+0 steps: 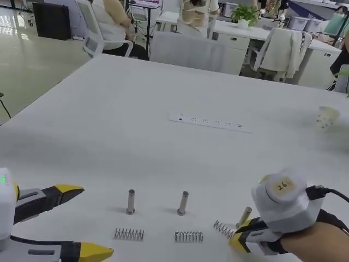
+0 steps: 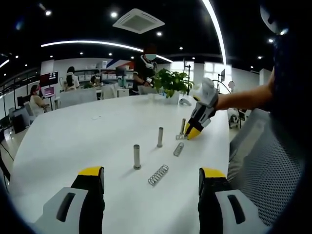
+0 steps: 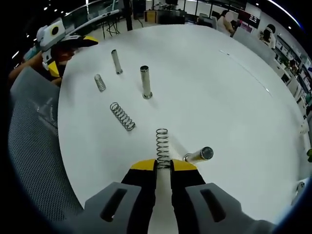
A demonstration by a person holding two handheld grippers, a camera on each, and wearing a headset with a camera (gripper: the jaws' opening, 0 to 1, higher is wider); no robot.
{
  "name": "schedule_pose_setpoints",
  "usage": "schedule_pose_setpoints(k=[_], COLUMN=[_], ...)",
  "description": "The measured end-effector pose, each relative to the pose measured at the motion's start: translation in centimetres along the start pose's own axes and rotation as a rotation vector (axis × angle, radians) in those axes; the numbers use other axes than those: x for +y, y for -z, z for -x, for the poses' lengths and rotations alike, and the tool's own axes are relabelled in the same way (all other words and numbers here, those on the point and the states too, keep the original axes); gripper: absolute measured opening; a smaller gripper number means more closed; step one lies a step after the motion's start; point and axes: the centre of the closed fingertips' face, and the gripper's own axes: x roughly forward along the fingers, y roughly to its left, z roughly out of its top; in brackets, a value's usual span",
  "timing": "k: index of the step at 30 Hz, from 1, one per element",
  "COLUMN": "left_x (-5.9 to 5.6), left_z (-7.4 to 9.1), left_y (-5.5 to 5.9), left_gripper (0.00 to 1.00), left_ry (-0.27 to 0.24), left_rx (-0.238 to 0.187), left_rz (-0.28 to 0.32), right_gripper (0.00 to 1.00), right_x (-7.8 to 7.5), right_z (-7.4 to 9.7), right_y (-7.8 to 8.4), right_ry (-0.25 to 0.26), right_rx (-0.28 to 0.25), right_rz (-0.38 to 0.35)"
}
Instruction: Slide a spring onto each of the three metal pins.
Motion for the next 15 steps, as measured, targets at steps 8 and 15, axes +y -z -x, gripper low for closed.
schedule_pose_setpoints(k=[8, 15], left_x=[-0.22, -0.49], left_z=[-0.01, -0.22], left_y=[-0.17, -0.55], left_gripper=[0.75, 0.74], left_ry=[0.007, 0.018], left_rx=[-0.004, -0.009], left_rz=[-0.005, -0.016], right_gripper=[0.08, 0.08], right_x=[0.5, 0.99], right_z=[0.12, 0.87], right_y=[0.09, -0.31], right_ry=[-0.016, -0.017], right_rx=[0.011, 0.012], right_rz=[-0.026, -0.001])
